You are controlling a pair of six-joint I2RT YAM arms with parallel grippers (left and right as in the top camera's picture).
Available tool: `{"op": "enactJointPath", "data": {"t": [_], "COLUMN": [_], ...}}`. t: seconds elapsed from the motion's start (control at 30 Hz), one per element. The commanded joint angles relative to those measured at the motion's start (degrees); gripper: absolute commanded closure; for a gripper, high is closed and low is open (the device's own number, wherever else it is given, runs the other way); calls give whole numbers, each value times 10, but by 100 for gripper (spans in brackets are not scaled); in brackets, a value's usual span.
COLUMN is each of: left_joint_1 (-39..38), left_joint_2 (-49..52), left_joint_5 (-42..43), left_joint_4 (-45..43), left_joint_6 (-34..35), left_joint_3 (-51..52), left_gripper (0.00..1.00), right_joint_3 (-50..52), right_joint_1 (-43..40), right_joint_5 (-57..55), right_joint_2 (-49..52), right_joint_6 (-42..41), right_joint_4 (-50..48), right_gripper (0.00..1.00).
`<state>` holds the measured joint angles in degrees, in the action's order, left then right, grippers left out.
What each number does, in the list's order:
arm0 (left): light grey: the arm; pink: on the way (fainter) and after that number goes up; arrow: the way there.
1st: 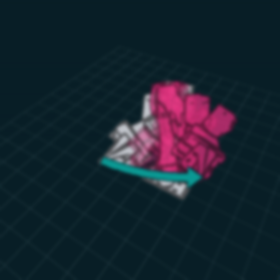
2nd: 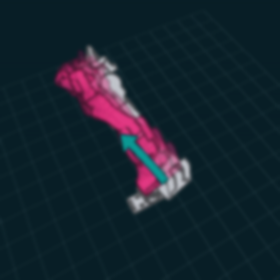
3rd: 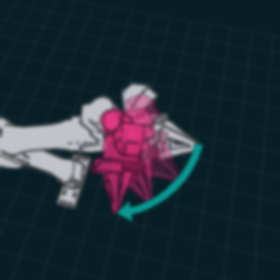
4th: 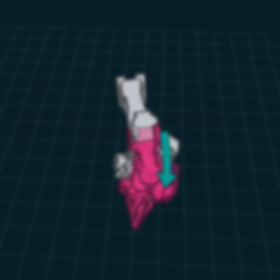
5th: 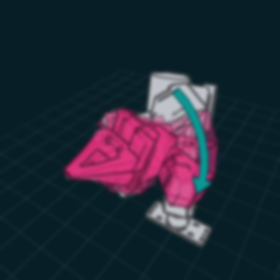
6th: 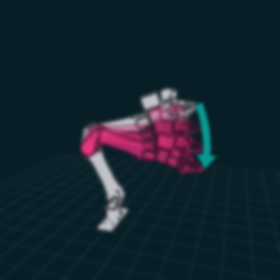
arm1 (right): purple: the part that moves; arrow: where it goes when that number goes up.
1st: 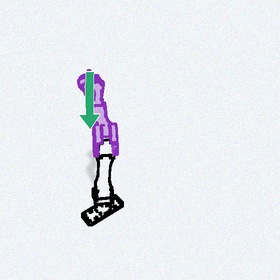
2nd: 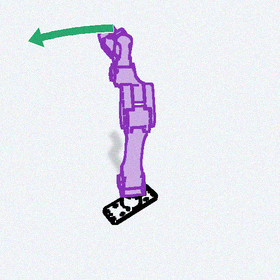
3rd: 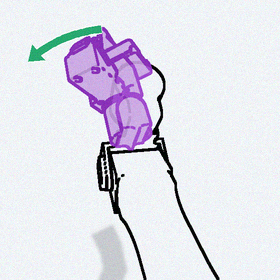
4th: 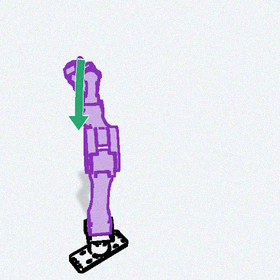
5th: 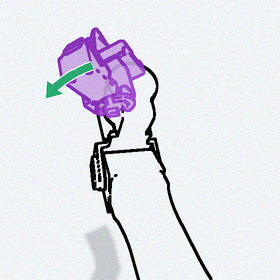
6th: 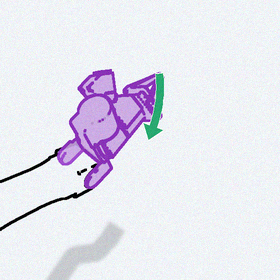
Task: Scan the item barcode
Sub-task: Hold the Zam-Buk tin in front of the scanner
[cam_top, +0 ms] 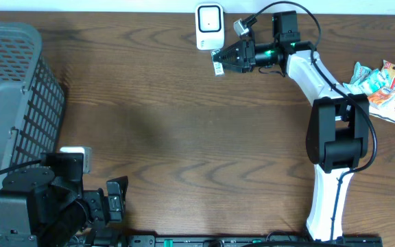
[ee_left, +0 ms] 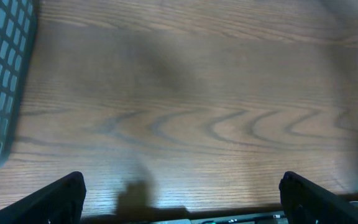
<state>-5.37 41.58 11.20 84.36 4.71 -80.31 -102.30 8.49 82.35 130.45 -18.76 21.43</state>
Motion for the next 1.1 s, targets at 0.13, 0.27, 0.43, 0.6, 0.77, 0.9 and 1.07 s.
{"op": "enactJointPath", "data": {"t": [0.13, 0.27, 0.43, 0.6, 0.77, 0.9, 1.07], "left_joint_1": [0, 0, 0, 0, 0, 0, 0], "left_joint_2": [1, 1, 1, 1, 1, 1, 1], "left_joint_5": [-6, -6, -6, -5, -5, -5, -6], "left_joint_4": [0, 0, 0, 0, 0, 0, 0], "left_joint_6": [3, 3, 3, 3, 3, 3, 3], "left_joint_3": [-2, -2, -2, -2, -2, -2, -2], "left_gripper": [2, 2, 2, 3, 2, 2, 2], "right_joint_3": [-12, -12, -12, -12, -12, -12, -12], "right_joint_1": [7, 7, 7, 7, 14, 21, 28], "right_joint_5": [16, 16, 16, 16, 16, 3, -20], "right_joint_2": [4, 4, 4, 4, 4, 4, 4], "right_joint_6": [21, 21, 21, 21, 21, 21, 21], "right_joint_4": [-47, -47, -45, -45, -45, -45, -38], "right_gripper": [57, 57, 57, 57, 57, 57, 57]}}
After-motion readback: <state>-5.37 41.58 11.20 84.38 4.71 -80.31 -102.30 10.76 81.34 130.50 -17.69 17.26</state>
